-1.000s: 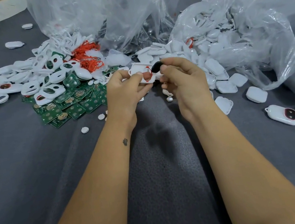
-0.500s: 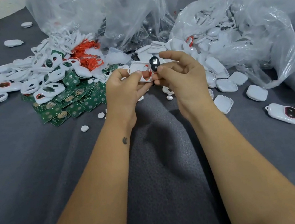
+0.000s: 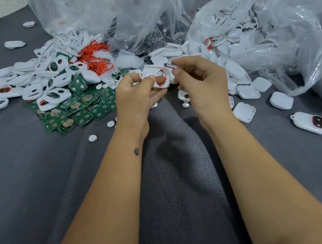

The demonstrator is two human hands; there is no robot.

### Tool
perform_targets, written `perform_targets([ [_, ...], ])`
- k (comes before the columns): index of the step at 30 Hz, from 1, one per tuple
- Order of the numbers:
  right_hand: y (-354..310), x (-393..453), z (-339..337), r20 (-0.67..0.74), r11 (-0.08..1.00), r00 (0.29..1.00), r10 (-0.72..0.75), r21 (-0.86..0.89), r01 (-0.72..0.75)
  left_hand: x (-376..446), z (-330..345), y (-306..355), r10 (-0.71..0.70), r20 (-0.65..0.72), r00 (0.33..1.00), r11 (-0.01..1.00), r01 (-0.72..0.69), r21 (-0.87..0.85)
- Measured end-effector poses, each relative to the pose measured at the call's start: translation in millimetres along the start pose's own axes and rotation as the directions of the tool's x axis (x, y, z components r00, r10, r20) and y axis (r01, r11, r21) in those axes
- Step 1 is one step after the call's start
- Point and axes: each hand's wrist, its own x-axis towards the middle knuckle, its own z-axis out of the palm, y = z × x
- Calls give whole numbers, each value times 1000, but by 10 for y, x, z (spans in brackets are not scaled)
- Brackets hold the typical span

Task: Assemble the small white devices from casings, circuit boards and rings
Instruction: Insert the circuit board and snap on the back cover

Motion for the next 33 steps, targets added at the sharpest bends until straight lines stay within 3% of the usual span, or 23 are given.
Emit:
perform_targets([
  [4,-4,-12,24,7,999,1000,5,-45,-4,5,8,-13,8,-17,1000,1000,-8,5],
  [10,-12,34,-9,-45,988,990,133,87,-129,-5,23,-12,15,-23,1000,1000,-15,16],
  [20,-19,17,12,7,987,990,138,83,-138,-10,69,-94,66,-51,996,997,-64,38],
  [24,16,2,20,-27,986,1000,6,-167,-10,-7,68,-108,64,-60,996,997,-62,36],
  [28,58,-48,26,38,853,971,-235,-470,225,-24,76,-84,37,-56,998,999,-37,-1],
  [30,77,-55,15,71,771,940,-332,-553,315,-36,85,-67,30,-46,998,1000,-30,-8],
  [33,102,-51,16,127,729,926,-356,-582,360,-40,85,-55,17,-41,999,1000,-17,10],
])
